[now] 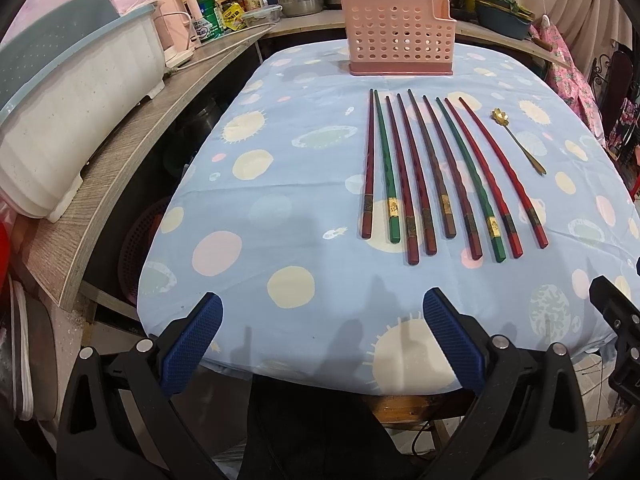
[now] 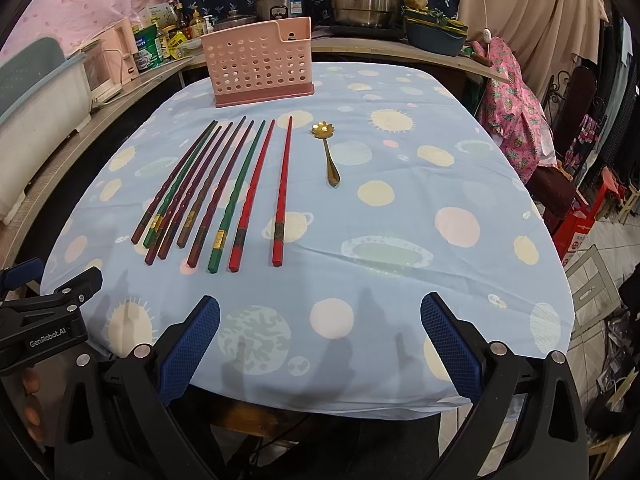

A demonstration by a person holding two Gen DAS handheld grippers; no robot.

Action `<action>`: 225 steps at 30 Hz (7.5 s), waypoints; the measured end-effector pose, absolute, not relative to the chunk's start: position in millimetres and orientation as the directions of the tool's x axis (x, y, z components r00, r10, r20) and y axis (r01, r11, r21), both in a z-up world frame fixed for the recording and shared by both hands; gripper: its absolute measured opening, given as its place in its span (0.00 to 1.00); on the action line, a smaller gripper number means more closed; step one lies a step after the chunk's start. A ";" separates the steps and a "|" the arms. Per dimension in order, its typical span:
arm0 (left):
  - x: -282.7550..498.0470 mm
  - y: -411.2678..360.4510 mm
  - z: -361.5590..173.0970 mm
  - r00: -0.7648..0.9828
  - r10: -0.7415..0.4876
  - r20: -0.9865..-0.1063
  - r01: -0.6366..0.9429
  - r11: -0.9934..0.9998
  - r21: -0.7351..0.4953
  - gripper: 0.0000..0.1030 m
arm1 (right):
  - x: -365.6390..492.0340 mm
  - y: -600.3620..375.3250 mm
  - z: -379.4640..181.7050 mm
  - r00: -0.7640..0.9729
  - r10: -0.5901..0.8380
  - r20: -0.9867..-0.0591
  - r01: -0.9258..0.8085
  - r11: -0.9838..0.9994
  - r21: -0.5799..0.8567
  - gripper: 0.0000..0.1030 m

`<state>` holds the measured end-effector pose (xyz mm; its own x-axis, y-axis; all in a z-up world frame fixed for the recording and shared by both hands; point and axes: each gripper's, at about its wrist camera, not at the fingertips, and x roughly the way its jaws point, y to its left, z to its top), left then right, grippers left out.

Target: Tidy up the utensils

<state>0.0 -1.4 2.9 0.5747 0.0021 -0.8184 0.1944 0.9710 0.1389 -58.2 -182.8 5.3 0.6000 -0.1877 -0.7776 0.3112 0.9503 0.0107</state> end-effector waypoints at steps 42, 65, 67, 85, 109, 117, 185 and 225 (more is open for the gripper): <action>-0.2 2.6 1.1 0.575 0.004 -0.818 0.194 0.971 0.140 0.93 | -58.4 -177.6 4.3 0.599 -0.193 -0.777 0.316 0.949 0.008 0.93; -1.3 1.4 0.8 0.572 0.004 -0.820 0.194 0.971 0.140 0.93 | -57.1 -176.2 3.1 0.597 -0.192 -0.779 0.313 0.950 0.006 0.93; -1.3 2.3 0.5 0.571 0.004 -0.821 0.194 0.971 0.140 0.93 | -57.0 -176.3 3.2 0.598 -0.193 -0.778 0.313 0.950 0.005 0.93; 45.3 18.1 -15.3 0.543 -0.020 -0.839 0.142 0.987 0.068 0.93 | -27.4 -197.8 -7.6 0.601 -0.231 -0.765 0.342 0.939 -0.015 0.93; 101.1 -6.2 -38.2 0.508 -0.103 -0.855 0.192 0.981 -0.005 0.54 | 64.4 -221.4 -16.1 0.618 -0.191 -0.762 0.322 0.946 0.024 0.77; 101.6 -14.5 -35.4 0.495 -0.112 -0.861 0.209 0.978 -0.007 0.32 | 89.0 -233.7 -22.4 0.604 -0.164 -0.780 0.324 0.945 0.052 0.55; 120.5 4.7 71.3 0.652 -0.190 -0.734 0.180 0.979 -0.094 0.07 | 67.2 -275.7 54.2 0.725 -0.141 -0.674 0.315 0.938 0.144 0.10; 287.7 -52.7 293.1 0.901 -0.262 -0.346 0.202 0.959 -0.201 0.07 | 248.2 -305.9 187.9 0.873 -0.093 -0.479 0.212 0.956 0.201 0.02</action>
<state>287.7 -52.7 293.1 0.9010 -0.2620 -0.3458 0.2017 0.9586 -0.2009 248.2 -305.9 187.9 0.8730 -0.0927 -0.4789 0.2117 0.9565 0.2008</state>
